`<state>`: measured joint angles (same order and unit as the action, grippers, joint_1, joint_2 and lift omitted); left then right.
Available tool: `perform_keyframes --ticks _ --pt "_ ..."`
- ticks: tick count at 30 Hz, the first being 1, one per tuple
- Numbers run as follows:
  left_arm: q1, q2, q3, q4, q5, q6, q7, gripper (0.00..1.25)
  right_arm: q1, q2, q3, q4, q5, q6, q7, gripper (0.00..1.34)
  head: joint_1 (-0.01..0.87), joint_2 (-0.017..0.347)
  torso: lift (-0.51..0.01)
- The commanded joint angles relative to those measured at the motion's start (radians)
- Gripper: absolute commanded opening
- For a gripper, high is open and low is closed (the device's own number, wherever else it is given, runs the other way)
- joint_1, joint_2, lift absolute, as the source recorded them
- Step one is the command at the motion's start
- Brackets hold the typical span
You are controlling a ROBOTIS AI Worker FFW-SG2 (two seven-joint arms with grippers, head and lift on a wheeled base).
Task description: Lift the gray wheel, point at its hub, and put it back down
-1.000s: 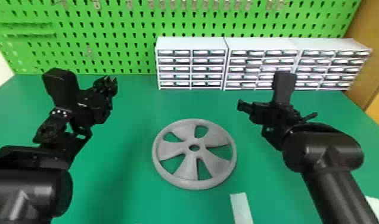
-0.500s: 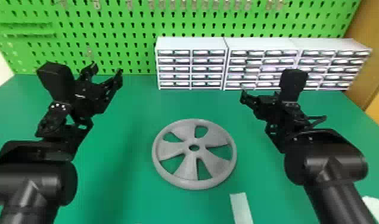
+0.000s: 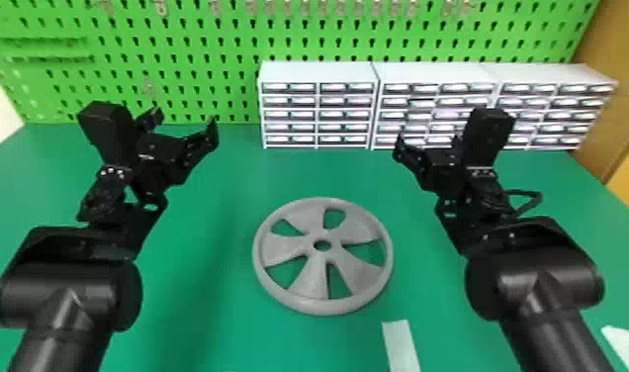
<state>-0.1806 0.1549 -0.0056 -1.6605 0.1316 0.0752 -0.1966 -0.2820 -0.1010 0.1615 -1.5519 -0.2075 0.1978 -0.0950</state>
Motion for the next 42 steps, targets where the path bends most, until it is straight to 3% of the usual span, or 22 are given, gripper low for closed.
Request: perform_keyframes --ticks 1,8,19,34,42 --pt "-0.017 -0.002 -0.019 0.036 0.010 -0.023 0.002 0.98 0.009 0.003 0.015 0.013 0.019 -0.087 0.000 1.22 0.692 0.048 -0.088" --pt "-0.033 -0.012 -0.040 0.062 0.000 -0.045 0.019 1.15 0.010 0.020 0.010 0.053 0.030 -0.152 0.000 1.24 0.692 0.048 -0.088" --pt "-0.042 -0.017 -0.033 0.073 -0.023 -0.064 0.051 1.15 -0.025 0.033 -0.013 0.156 0.050 -0.241 0.001 1.26 0.692 0.048 -0.088" --pt "-0.060 -0.020 -0.016 0.073 -0.003 -0.063 0.060 1.15 -0.051 0.037 -0.020 0.164 0.046 -0.241 0.015 1.26 0.692 0.048 -0.088" --pt "-0.137 -0.006 -0.027 0.073 0.016 -0.072 0.060 1.15 -0.131 0.026 -0.008 0.179 0.037 -0.273 0.017 1.27 0.692 0.048 -0.088"
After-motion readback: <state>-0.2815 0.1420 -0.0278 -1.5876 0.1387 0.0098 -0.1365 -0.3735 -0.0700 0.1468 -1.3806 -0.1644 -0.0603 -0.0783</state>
